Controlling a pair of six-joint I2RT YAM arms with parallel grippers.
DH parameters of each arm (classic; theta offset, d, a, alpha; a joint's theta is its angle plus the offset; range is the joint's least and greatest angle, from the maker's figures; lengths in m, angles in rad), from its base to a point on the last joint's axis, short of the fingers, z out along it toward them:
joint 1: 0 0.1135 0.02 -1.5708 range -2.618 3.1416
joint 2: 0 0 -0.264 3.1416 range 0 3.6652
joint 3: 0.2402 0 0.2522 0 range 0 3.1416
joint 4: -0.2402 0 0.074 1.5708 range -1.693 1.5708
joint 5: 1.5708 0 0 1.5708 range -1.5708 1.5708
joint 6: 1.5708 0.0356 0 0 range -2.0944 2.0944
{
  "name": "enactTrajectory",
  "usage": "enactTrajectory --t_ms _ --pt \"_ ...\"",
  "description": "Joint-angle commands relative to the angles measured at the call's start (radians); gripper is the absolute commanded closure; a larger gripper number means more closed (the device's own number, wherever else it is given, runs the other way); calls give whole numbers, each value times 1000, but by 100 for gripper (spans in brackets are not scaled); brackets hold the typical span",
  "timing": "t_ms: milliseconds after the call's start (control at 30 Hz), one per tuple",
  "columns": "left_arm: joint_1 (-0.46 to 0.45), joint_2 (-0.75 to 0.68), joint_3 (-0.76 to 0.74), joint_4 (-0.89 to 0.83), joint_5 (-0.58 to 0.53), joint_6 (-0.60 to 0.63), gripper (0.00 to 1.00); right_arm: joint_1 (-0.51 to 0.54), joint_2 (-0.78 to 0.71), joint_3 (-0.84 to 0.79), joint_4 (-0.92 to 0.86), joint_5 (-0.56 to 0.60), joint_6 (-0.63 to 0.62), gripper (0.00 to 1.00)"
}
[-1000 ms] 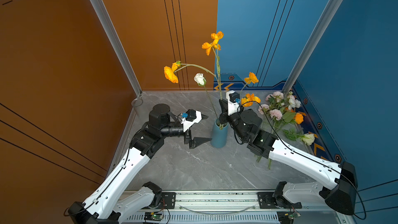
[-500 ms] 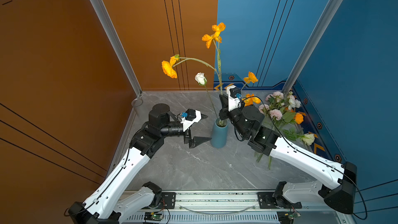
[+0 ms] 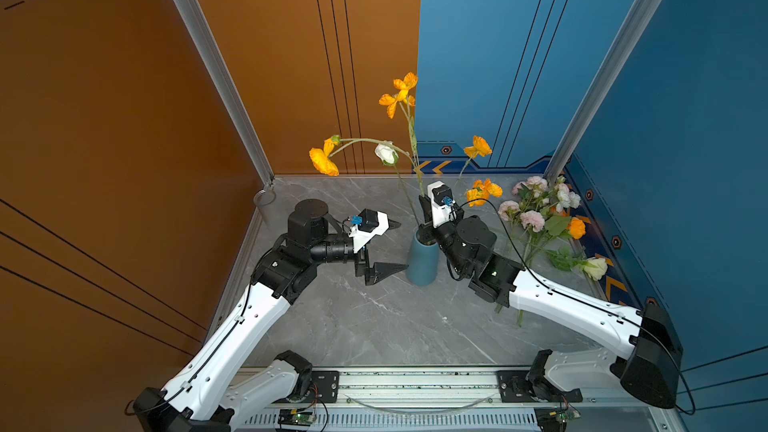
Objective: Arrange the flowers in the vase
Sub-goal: 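Lower poppy stems into the vase with right gripper while left gripper waits beside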
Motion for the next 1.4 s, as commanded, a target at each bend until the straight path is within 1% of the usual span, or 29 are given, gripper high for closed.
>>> enactTrajectory --t_ms 0,133,333,567,600,700,833,933,1000,1133,1167,1233,1300,1367 --pt "12 9 -7 16 21 -12 2 5 6 -29 118 51 -26 100" --pt "13 9 -7 17 20 -12 2 12 10 -82 135 74 0 100" --pt "13 14 -6 17 23 -13 2 29 8 -160 177 108 3 100" --pt "14 15 -6 17 24 -13 2 45 5 -227 181 154 24 100" --pt "13 17 -6 16 26 -14 2 45 4 -236 182 161 32 99" --pt "13 20 -6 16 25 -15 2 45 4 -255 191 168 50 91" --pt "14 22 -6 16 23 -15 2 45 6 -260 178 170 70 85" --pt "14 24 -6 17 25 -15 2 45 6 -266 162 168 82 83" --pt "14 24 -6 17 25 -16 2 50 0 -269 148 165 90 78" --pt "14 27 -6 16 23 -15 2 55 -14 -280 136 164 95 72" --pt "13 29 -6 16 24 -15 2 57 -18 -283 135 164 95 69" --pt "13 30 -8 17 23 -15 2 60 -29 -285 122 163 95 60" --pt "14 34 -6 17 22 -15 2 63 -47 -285 99 163 95 46" --pt "13 34 -7 16 24 -15 2 69 -69 -281 57 155 99 36"
